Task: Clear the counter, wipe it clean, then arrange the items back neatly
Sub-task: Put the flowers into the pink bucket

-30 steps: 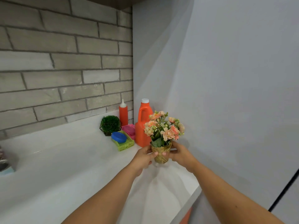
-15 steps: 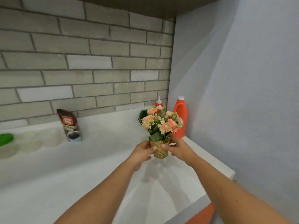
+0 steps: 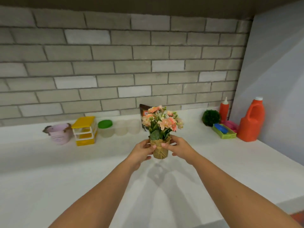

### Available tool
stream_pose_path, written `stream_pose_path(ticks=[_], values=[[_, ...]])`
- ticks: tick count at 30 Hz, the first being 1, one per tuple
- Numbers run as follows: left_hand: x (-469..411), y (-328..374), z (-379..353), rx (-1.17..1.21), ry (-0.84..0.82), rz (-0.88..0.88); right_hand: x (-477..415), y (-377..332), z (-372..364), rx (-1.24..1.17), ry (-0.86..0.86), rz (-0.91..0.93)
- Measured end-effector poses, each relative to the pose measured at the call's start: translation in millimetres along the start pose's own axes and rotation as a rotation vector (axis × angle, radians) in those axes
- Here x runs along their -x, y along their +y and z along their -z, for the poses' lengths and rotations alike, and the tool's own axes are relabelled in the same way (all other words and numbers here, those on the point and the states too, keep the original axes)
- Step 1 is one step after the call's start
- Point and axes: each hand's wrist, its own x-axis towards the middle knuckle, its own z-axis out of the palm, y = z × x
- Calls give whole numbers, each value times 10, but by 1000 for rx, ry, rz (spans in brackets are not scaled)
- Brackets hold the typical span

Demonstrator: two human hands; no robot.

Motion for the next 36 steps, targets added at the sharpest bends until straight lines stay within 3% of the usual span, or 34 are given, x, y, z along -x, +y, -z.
stream_pose_path(ticks=[12,25,36], values=[[885,-219,1947,7,191,6,-122,-954,-1894,-36,-127,50],[693,-314,2967,57,396,30,-998,-1344,-2849,-45,-266,147],[268,-221,4071,98,488,-63,-1784,-1985,-3636,87,-197,208]])
